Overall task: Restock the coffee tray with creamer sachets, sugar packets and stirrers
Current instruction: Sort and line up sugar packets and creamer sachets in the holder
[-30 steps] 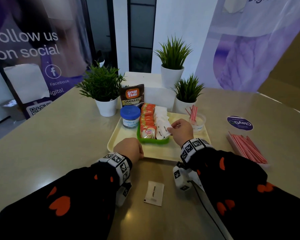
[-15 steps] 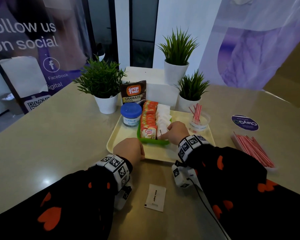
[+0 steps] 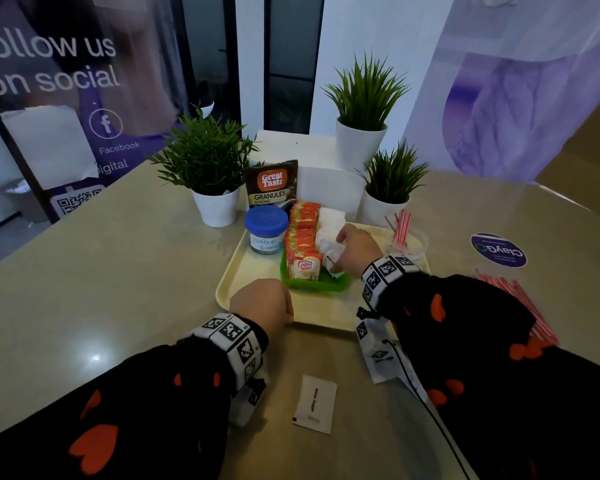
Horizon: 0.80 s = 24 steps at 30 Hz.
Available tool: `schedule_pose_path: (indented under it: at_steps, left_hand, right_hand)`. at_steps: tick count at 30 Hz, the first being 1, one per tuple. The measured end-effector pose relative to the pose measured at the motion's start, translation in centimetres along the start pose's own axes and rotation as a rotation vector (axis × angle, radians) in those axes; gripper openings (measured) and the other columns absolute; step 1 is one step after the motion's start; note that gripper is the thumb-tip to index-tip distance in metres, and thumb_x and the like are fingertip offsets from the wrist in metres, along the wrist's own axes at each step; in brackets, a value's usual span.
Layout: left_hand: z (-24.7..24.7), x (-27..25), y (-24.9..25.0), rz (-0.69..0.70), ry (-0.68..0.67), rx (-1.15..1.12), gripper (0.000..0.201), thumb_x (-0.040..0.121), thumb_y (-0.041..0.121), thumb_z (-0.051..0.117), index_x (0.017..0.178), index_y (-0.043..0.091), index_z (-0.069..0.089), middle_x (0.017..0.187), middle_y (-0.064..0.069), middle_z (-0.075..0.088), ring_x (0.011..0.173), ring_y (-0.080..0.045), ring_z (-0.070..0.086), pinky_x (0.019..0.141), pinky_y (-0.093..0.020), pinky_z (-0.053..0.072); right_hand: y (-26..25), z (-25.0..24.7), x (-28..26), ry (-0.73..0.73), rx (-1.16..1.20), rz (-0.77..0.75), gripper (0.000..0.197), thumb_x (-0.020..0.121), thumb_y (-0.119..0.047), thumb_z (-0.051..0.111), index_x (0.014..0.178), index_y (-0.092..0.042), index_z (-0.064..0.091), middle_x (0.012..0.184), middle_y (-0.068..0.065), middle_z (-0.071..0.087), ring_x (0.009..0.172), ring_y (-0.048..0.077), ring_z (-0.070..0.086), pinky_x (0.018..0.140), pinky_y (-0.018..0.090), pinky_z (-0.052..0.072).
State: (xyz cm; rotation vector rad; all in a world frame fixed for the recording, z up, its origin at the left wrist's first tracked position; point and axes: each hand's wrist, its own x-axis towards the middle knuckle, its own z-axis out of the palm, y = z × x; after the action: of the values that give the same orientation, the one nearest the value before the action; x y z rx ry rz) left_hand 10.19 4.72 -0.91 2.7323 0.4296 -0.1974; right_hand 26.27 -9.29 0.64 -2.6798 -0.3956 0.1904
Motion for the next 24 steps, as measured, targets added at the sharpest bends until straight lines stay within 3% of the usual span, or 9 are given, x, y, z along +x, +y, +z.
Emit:
schedule_pose_path:
  at_steps: [6, 12, 15, 18, 22, 24]
  left_hand:
    - [-0.1, 0.0, 0.1, 0.001, -0.01, -0.009, 0.004, 0.086, 0.028, 0.075, 0.09, 0.028, 0.075, 0.095, 0.01, 0.07, 0.092, -0.012, 0.064, 0.083, -0.031, 0.056]
    - [-0.1, -0.1, 0.2, -0.004, -0.003, -0.005, 0.004, 0.085, 0.028, 0.075, 0.089, 0.027, 0.075, 0.095, 0.009, 0.07, 0.091, -0.012, 0.064, 0.084, -0.031, 0.057]
    - [-0.1, -0.3, 0.4, -0.001, 0.0, 0.004, 0.004, 0.086, 0.027, 0.074, 0.089, 0.027, 0.075, 0.097, 0.007, 0.07, 0.093, -0.014, 0.064, 0.085, -0.031, 0.056]
    - [-0.1, -0.9, 0.6, 0.009, 0.006, 0.039, 0.005, 0.087, 0.027, 0.073, 0.091, 0.027, 0.075, 0.102, 0.004, 0.07, 0.097, -0.017, 0.064, 0.087, -0.033, 0.055]
    - [0.0, -2.3, 1.1, 0.046, 0.148, 0.056, 0.023, 0.083, 0.034, 0.077, 0.097, 0.023, 0.062, 0.1, 0.003, 0.06, 0.096, -0.018, 0.059, 0.077, -0.029, 0.047]
    - [0.1, -3.4, 1.8, 0.064, 0.136, 0.036, 0.036, 0.077, 0.044, 0.081, 0.089, 0.022, 0.056, 0.093, 0.005, 0.059, 0.09, -0.016, 0.058, 0.073, -0.03, 0.046]
  right_hand:
    - [0.0, -0.7, -0.2, 0.041, -0.028, -0.019, 0.065, 0.064, -0.018, 0.095, 0.112, -0.01, 0.052, 0.111, 0.01, 0.064, 0.104, 0.029, 0.061, 0.082, 0.036, 0.048]
    - [1.1, -0.9, -2.0, 0.096, 0.052, -0.049, 0.068, 0.063, -0.019, 0.096, 0.112, -0.015, 0.05, 0.116, 0.009, 0.061, 0.106, 0.028, 0.058, 0.084, 0.037, 0.048]
    - [2.3, -1.2, -3.7, 0.113, 0.137, -0.023, 0.062, 0.067, -0.02, 0.093, 0.112, -0.018, 0.05, 0.12, 0.008, 0.057, 0.107, 0.026, 0.056, 0.088, 0.039, 0.049]
    - [4.0, -1.9, -6.1, 0.093, 0.225, 0.002, 0.051, 0.073, -0.022, 0.089, 0.111, -0.017, 0.056, 0.117, 0.004, 0.056, 0.107, 0.023, 0.055, 0.085, 0.036, 0.049]
    - [6.3, -2.5, -9.3, 0.077, 0.342, 0.056, 0.038, 0.073, -0.03, 0.09, 0.096, -0.014, 0.063, 0.102, 0.001, 0.062, 0.094, 0.019, 0.06, 0.075, 0.033, 0.051]
    - [7.2, -2.6, -11.0, 0.076, 0.396, 0.099, 0.036, 0.074, -0.031, 0.09, 0.092, -0.012, 0.065, 0.092, 0.001, 0.064, 0.083, 0.017, 0.06, 0.065, 0.029, 0.049]
